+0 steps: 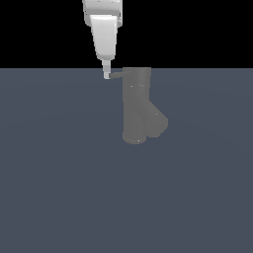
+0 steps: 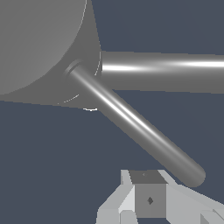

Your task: Turn on the faucet by rotating a designated handle.

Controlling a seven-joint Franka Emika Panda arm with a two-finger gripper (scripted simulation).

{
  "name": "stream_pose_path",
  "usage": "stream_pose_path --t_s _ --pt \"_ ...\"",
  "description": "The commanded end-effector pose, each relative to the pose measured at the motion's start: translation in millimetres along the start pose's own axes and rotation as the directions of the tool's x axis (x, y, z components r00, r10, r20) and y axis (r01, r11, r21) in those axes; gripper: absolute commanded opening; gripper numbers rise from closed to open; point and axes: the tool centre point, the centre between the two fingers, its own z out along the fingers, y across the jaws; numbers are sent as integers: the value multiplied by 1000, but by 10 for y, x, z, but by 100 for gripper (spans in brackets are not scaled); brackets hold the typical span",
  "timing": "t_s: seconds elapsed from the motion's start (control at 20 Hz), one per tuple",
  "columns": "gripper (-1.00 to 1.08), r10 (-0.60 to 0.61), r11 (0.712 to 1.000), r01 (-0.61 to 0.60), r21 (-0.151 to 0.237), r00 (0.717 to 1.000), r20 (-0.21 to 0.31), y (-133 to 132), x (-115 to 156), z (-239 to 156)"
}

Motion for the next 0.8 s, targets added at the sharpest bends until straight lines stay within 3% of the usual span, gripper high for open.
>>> stream_pose_path --t_s 0.0,0.5,0.55,0.6,0.75 --pt "-100 29 1000 -29 -5 1000 -3 110 242 -3" --pt "-100 33 999 -33 -8 999 -3 419 560 -9" --pt "-100 33 999 -33 -8 999 -3 419 560 -9" --pt "-100 8 1000 -8 -4 1000 -4 356 395 -3" --pt "-100 12 1000 -12 -5 1000 -4 358 579 -4"
